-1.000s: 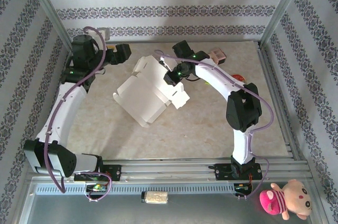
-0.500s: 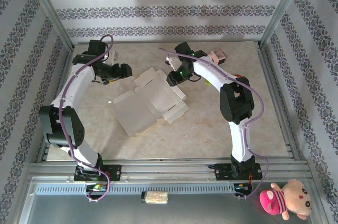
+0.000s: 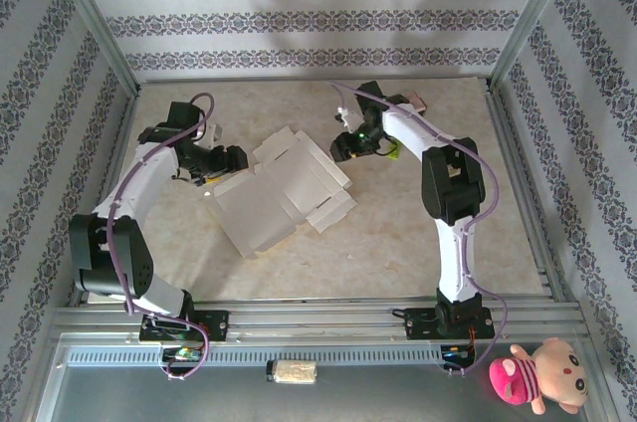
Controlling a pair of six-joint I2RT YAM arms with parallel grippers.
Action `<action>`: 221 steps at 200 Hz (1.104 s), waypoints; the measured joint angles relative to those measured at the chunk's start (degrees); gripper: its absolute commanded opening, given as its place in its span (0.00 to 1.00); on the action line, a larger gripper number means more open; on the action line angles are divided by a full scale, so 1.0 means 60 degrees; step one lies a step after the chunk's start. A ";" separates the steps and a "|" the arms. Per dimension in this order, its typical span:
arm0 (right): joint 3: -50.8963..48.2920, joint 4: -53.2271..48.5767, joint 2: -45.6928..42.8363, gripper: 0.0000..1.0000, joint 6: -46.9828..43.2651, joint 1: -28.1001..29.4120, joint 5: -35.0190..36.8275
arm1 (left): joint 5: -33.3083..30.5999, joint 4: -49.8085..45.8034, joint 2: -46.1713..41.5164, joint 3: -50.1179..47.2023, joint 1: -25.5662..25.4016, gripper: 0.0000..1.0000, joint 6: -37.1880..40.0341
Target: Fold the paper box
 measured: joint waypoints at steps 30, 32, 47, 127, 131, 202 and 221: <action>-0.0171 0.0124 0.0109 0.53 0.0251 -0.0178 -0.0823 | 0.0157 0.0412 -0.0219 -0.0280 -0.0022 0.82 -0.0251; -0.0171 0.0135 0.0117 0.52 0.0266 -0.0164 -0.0889 | 0.0160 0.0437 -0.0219 -0.0288 -0.0022 0.82 -0.0259; -0.0171 0.0197 0.0200 0.46 0.0306 -0.0040 -0.1239 | 0.0157 0.0514 -0.0222 -0.0339 -0.0033 0.83 -0.0328; -0.0178 0.0313 0.0725 0.28 0.0397 0.0342 -0.1701 | 0.0146 0.0561 -0.0248 -0.0342 -0.0076 0.84 -0.0357; -0.0182 0.0342 0.0725 0.29 0.0397 0.0342 -0.1694 | 0.0146 0.0565 -0.0248 -0.0342 -0.0076 0.84 -0.0357; -0.0331 0.0452 0.0703 0.14 0.0142 0.0408 -0.1257 | 0.0149 0.0568 -0.0248 -0.0342 -0.0076 0.85 -0.0357; -0.0350 0.0452 0.0637 0.09 0.0073 0.0528 -0.0856 | 0.0146 0.0576 -0.0248 -0.0342 -0.0076 0.85 -0.0357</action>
